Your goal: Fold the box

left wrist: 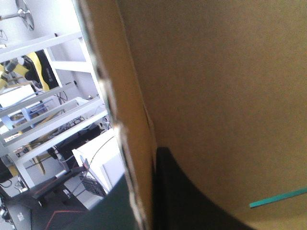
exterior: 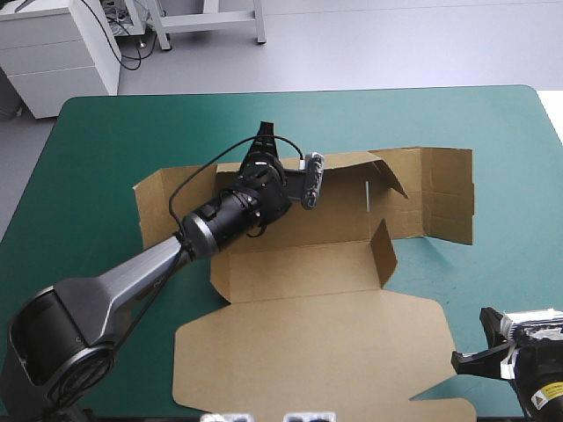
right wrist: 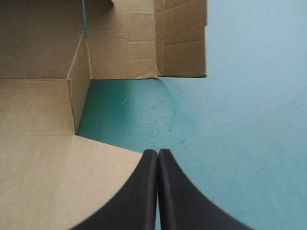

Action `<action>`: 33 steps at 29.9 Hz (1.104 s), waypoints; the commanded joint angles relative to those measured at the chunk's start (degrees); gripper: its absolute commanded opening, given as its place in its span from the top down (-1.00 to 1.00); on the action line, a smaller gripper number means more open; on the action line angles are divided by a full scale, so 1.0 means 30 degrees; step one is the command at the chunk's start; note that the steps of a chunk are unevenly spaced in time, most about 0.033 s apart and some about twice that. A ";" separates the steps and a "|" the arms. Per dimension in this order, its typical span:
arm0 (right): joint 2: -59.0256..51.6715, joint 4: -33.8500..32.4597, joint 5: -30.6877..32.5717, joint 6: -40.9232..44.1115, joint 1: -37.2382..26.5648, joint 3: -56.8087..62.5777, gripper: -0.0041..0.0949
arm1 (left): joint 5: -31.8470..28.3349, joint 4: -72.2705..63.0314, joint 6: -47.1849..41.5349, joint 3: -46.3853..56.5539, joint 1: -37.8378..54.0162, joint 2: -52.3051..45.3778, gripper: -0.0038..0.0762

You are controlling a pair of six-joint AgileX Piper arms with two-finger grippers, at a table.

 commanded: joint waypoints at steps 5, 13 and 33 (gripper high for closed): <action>0.0202 0.0003 -0.1309 0.0062 -0.0061 -0.0613 0.95 | -0.2291 0.4780 -0.4572 0.3175 -0.2352 -0.2001 0.92; 0.0202 -0.0121 -0.1309 0.0256 -0.0061 -0.0613 0.95 | -0.3317 1.0992 -1.0816 0.7367 -0.3484 -0.3624 0.92; 0.4802 -0.0151 -0.1558 0.1211 -0.0061 -0.4167 0.95 | -0.0667 2.0141 -2.2353 1.2309 -0.4974 -0.4161 0.92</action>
